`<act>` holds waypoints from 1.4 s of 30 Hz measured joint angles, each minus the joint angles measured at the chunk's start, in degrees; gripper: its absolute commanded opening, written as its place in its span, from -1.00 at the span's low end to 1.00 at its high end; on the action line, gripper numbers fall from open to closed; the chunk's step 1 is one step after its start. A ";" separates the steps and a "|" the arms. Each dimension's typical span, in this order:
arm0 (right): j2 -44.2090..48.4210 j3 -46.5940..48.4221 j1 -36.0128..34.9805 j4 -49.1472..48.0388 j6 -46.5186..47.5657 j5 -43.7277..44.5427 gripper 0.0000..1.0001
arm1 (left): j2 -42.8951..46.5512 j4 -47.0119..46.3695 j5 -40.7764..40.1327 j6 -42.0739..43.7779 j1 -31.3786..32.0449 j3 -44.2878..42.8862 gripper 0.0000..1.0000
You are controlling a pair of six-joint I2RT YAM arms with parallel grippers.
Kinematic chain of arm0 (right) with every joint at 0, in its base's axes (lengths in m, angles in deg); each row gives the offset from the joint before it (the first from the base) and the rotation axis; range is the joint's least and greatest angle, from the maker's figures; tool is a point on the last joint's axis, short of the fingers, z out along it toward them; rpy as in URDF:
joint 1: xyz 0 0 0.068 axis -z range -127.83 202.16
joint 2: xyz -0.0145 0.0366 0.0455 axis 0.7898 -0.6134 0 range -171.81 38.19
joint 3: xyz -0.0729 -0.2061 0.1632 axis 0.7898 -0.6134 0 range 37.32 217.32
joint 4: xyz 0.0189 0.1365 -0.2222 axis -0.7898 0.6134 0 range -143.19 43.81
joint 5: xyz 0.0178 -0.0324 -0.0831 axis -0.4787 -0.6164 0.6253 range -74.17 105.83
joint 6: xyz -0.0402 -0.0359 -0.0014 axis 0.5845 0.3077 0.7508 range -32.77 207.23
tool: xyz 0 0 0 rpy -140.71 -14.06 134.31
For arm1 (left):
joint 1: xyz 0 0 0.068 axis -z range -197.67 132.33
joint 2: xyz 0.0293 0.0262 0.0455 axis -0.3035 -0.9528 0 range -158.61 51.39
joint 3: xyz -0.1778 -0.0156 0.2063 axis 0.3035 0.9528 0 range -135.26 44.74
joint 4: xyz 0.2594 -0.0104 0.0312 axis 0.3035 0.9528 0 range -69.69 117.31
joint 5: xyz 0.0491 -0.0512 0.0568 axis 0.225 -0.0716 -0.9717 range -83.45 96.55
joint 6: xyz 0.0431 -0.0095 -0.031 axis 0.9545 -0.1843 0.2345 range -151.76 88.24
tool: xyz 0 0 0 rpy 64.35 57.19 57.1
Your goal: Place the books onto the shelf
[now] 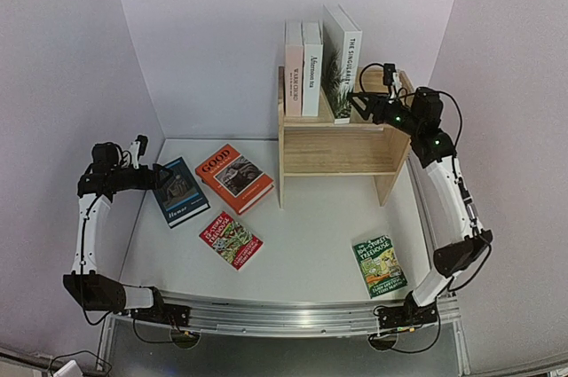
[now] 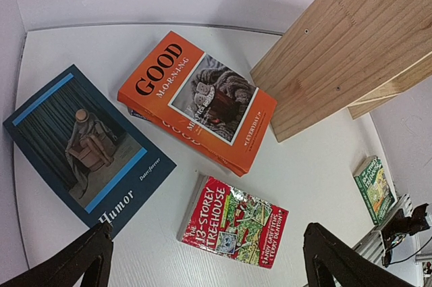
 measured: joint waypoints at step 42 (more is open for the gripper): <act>-11.27 8.19 -1.62 -6.88 -2.74 -10.16 0.40 | 0.00 0.02 0.44 0.24 0.00 0.00 0.96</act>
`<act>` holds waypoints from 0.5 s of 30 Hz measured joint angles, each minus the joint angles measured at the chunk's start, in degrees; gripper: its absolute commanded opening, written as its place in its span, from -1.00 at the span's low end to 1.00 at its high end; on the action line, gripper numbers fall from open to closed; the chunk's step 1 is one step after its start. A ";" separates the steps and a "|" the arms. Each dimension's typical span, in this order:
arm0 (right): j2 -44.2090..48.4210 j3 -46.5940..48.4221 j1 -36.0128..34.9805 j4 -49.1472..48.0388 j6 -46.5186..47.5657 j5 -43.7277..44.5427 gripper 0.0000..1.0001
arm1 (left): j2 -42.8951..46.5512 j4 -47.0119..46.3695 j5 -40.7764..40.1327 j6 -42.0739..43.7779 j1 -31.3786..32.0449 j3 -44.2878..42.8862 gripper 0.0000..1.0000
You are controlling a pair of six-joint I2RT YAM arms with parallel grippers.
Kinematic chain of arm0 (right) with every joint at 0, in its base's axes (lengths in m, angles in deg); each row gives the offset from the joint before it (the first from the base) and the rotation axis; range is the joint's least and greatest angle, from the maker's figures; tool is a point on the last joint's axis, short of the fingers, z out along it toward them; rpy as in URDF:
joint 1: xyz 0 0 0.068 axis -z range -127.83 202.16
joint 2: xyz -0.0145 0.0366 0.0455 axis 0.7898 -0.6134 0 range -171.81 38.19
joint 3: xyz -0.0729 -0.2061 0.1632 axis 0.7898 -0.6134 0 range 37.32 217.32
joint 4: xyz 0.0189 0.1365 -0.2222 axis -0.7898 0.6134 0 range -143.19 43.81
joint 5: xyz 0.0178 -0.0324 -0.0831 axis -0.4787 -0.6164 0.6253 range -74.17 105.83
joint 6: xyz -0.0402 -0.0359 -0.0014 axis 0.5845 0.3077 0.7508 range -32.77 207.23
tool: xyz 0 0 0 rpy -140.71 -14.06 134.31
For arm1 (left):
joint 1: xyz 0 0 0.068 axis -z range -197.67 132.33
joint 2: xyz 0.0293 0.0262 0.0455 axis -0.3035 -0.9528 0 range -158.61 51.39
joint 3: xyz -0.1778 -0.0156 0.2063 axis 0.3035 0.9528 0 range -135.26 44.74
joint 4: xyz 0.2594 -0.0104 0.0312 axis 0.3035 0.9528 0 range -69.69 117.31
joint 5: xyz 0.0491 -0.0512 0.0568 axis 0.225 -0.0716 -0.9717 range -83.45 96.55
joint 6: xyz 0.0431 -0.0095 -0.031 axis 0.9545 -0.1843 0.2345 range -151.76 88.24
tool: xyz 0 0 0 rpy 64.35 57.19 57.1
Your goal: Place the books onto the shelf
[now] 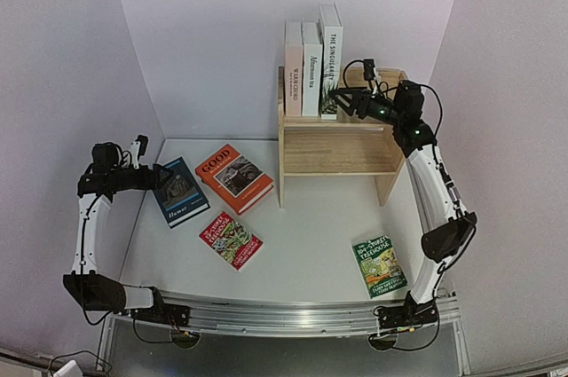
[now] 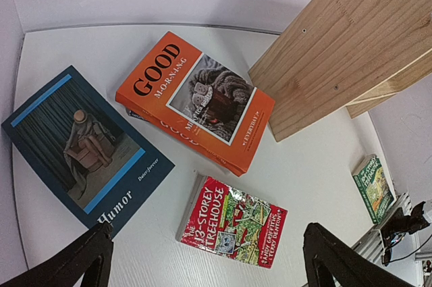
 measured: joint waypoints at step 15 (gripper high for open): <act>0.99 -5.38 -0.56 -4.43 1.66 0.99 0.38 | 0.00 0.00 0.02 0.04 0.00 0.02 0.96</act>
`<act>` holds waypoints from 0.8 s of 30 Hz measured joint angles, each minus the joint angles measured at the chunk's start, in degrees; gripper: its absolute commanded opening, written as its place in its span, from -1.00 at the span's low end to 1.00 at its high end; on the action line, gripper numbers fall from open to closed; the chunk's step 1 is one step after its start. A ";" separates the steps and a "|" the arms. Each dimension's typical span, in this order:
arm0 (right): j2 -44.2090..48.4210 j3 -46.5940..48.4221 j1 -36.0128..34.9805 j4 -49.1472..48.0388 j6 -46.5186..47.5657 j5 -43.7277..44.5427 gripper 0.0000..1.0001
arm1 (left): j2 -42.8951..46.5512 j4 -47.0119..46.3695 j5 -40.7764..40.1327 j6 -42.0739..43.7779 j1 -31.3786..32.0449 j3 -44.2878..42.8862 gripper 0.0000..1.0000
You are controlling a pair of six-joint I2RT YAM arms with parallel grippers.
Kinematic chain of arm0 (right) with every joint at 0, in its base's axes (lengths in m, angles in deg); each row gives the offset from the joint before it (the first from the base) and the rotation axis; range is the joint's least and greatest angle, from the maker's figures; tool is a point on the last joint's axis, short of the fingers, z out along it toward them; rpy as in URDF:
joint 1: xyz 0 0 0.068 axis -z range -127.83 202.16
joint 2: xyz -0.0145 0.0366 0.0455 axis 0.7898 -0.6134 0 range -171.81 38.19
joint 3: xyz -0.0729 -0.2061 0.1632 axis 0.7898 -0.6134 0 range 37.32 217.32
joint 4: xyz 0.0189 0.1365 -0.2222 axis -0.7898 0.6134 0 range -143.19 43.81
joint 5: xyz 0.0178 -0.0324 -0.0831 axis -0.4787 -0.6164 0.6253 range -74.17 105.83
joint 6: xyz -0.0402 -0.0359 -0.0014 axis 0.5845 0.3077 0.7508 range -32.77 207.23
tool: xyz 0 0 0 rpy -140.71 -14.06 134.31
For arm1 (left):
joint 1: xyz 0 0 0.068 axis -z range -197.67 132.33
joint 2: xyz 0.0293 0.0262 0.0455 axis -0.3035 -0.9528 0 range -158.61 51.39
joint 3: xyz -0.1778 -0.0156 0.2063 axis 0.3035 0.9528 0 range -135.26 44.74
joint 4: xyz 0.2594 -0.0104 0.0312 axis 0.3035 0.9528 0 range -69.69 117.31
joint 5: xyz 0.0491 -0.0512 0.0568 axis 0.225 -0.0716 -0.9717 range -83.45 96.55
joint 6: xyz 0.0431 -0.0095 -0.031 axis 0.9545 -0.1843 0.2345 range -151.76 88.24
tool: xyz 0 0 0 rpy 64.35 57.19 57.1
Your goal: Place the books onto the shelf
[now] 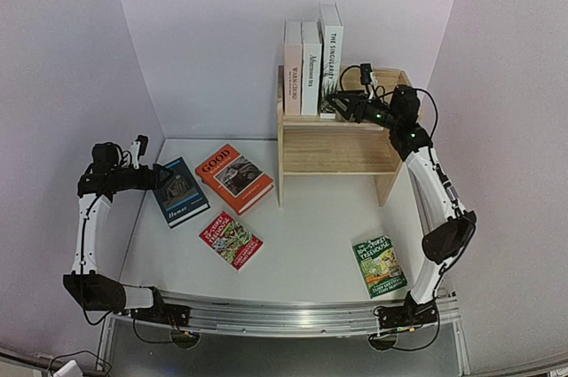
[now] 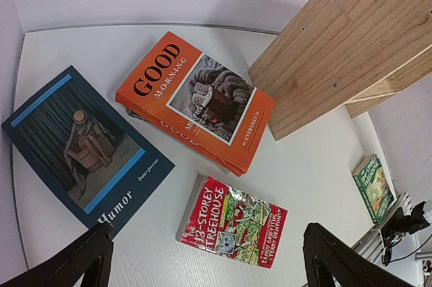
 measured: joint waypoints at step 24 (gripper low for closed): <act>2.93 -4.62 -0.71 -1.24 2.26 6.43 0.65 | 0.00 -0.06 0.00 0.07 0.00 1.45 0.96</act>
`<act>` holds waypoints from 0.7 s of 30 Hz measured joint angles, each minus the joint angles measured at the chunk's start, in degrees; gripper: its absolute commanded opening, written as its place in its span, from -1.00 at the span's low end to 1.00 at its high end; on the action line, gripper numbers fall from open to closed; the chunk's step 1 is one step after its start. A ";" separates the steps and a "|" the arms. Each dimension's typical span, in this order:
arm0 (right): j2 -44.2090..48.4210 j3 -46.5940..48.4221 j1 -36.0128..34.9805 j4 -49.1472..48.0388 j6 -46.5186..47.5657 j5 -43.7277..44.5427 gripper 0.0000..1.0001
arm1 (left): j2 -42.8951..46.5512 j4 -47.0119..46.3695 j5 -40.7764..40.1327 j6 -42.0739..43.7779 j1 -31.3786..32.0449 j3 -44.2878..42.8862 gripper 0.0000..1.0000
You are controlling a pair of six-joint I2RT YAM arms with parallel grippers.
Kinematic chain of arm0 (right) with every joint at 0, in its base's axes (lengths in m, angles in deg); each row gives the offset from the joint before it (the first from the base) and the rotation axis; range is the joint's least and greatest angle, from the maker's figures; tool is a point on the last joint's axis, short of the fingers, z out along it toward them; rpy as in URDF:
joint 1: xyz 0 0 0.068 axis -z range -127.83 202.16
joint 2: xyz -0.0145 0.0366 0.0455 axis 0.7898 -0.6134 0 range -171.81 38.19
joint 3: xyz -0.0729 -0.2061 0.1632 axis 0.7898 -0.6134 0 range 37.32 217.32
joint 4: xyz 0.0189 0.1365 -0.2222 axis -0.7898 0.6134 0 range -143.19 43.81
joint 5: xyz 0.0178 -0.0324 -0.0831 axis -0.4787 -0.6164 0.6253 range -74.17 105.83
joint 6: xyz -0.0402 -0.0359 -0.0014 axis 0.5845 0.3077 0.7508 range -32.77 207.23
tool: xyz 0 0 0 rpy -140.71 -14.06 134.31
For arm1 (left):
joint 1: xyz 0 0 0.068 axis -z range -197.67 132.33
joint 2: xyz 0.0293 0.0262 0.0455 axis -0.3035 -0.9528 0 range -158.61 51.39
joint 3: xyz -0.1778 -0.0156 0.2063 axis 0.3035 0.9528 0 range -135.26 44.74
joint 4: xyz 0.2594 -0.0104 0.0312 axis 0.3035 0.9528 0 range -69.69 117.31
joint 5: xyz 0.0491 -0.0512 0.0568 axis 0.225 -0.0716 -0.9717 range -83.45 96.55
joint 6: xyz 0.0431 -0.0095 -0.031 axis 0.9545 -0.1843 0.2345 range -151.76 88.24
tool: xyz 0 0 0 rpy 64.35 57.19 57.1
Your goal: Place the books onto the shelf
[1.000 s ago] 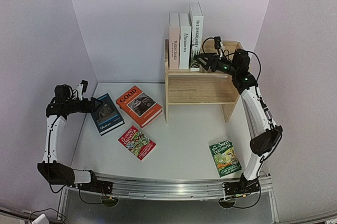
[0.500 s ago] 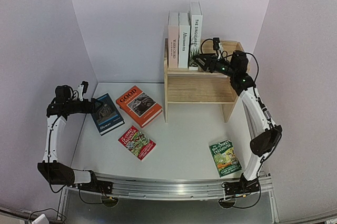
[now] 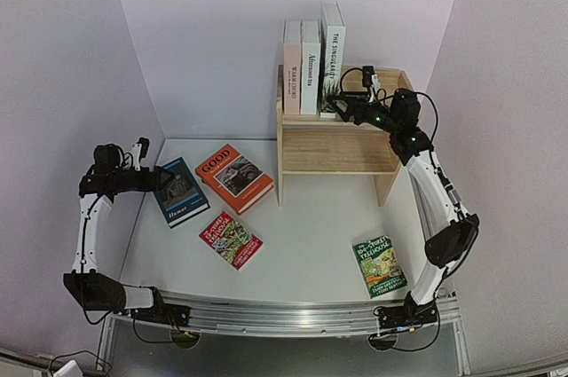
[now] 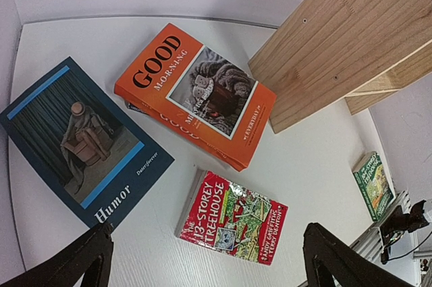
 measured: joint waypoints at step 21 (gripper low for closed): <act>0.61 0.02 -1.98 1.71 0.75 0.61 0.61 | 0.00 0.02 -0.02 0.30 0.00 0.36 0.96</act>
